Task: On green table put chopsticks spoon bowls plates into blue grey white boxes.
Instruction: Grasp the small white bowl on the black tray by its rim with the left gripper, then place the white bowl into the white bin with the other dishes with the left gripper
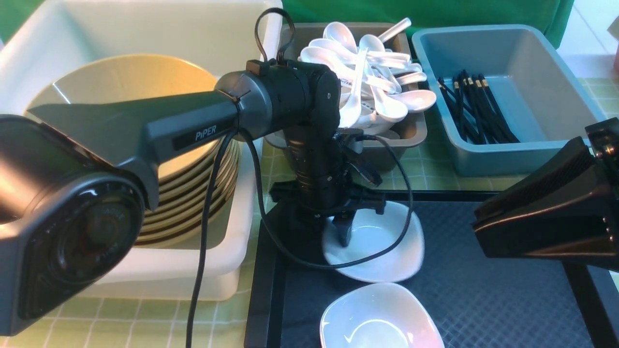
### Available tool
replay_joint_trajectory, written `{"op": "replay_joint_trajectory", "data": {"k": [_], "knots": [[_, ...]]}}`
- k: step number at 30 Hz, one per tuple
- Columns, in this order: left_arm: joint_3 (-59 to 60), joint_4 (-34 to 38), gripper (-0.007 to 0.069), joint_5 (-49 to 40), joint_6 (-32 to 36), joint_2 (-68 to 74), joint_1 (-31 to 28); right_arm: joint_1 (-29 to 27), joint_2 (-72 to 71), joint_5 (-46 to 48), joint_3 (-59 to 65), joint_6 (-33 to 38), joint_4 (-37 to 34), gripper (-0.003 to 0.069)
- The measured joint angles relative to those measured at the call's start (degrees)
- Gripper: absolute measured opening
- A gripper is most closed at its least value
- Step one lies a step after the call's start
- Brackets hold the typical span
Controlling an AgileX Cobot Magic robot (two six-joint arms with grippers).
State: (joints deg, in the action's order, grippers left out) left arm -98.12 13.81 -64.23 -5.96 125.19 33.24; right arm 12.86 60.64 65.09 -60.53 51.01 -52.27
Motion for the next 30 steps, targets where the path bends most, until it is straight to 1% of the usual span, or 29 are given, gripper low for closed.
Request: {"op": "replay_joint_trajectory", "data": {"k": [1, 2, 4, 6, 13, 20, 23, 30], "knots": [[-0.18, 2.50, 0.0071, 0.63, 1.94, 0.00, -0.11, 0.00, 0.00, 0.00, 0.00, 0.00, 0.00, 0.0166], [-0.18, 2.91, 0.0071, 0.70, 1.94, 0.00, -0.18, 0.00, 0.00, 0.00, 0.00, 0.00, 0.00, 0.0167], [-0.25, 6.63, 0.0036, 1.08, 4.27, 0.00, -0.23, 0.00, 0.00, 0.00, 0.00, 0.00, 0.00, 0.0171], [-0.25, 8.45, 0.0034, 1.10, 5.19, 0.06, -0.24, 0.00, 0.00, 0.00, 0.00, 0.00, 0.00, 0.0173], [-0.14, 11.47, 0.0015, 0.52, 7.59, -0.53, -1.15, 0.00, 0.00, 0.00, 0.00, 0.00, 0.00, 0.0181], [0.23, 15.85, 0.0015, -1.82, 13.14, -3.69, -3.35, 0.00, 0.00, 0.00, 0.00, 0.00, 0.00, 0.0186], [0.23, 20.14, 0.0015, -2.44, 16.56, -5.06, -4.15, 0.00, 0.00, 0.00, 0.00, 0.00, 0.00, 0.0191], [0.30, 23.15, 0.0015, -2.93, 18.83, -6.06, -4.36, 0.00, 0.00, -0.66, 0.00, 0.00, 0.00, 0.0197]]}}
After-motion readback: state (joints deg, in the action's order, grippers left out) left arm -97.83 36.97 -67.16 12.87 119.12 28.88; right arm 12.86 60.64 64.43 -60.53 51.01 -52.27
